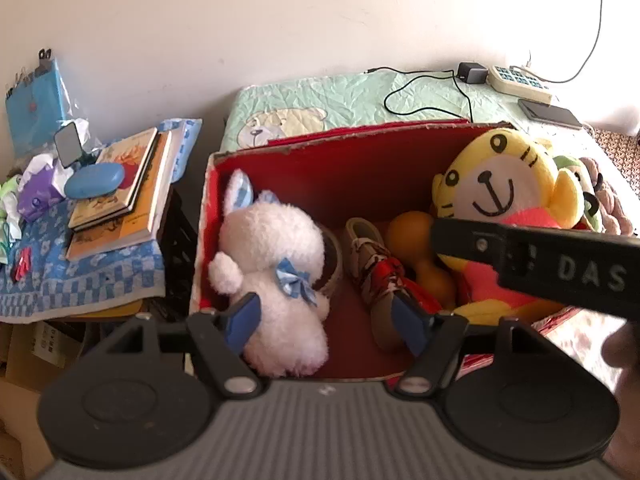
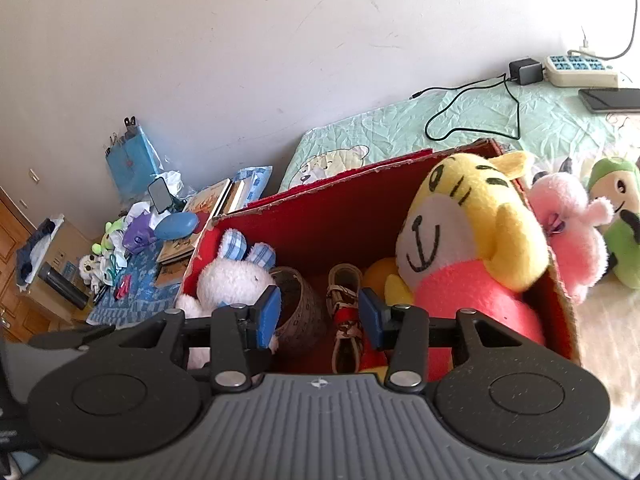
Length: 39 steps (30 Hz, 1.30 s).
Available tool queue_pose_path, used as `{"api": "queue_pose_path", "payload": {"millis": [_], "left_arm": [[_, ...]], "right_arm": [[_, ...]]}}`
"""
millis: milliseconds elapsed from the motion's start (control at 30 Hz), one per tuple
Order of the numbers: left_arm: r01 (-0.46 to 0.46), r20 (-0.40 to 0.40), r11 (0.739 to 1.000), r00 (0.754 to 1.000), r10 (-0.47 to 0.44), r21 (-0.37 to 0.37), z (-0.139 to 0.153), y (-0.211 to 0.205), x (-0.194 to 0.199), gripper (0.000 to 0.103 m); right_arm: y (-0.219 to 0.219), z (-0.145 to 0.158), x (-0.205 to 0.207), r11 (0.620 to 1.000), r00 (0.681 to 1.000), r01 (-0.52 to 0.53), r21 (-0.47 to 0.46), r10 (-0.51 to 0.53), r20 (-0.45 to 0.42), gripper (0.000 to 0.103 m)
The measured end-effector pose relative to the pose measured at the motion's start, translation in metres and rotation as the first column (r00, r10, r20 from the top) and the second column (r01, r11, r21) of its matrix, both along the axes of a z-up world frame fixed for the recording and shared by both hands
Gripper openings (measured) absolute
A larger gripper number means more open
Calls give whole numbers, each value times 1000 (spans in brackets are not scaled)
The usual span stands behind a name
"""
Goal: Organize objects
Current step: 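Lower the white bunny into the red box and open the right gripper, then withdraw the right gripper up out of the red box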
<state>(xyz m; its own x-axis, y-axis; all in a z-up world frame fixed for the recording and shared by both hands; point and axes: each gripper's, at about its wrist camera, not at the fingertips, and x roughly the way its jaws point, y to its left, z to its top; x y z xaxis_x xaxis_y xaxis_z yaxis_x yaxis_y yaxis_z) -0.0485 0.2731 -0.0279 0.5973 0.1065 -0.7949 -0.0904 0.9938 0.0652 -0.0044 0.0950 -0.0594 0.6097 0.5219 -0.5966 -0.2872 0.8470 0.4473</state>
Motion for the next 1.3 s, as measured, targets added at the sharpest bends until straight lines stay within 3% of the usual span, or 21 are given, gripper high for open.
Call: {"api": "queue_pose_path", "payload": {"millis": [567, 867, 1300], "left_arm": [[-16, -12, 1000, 1000, 16, 15, 2, -9, 0, 81], [-35, 4, 999, 999, 35, 22, 3, -14, 1, 93], [-43, 19, 999, 999, 43, -14, 10, -16, 2, 93]], "right_arm": [[-10, 6, -20, 993, 999, 46, -109, -43, 30, 49], [-21, 9, -21, 994, 998, 52, -91, -49, 32, 49], [-28, 16, -22, 995, 998, 60, -83, -57, 41, 49]]}}
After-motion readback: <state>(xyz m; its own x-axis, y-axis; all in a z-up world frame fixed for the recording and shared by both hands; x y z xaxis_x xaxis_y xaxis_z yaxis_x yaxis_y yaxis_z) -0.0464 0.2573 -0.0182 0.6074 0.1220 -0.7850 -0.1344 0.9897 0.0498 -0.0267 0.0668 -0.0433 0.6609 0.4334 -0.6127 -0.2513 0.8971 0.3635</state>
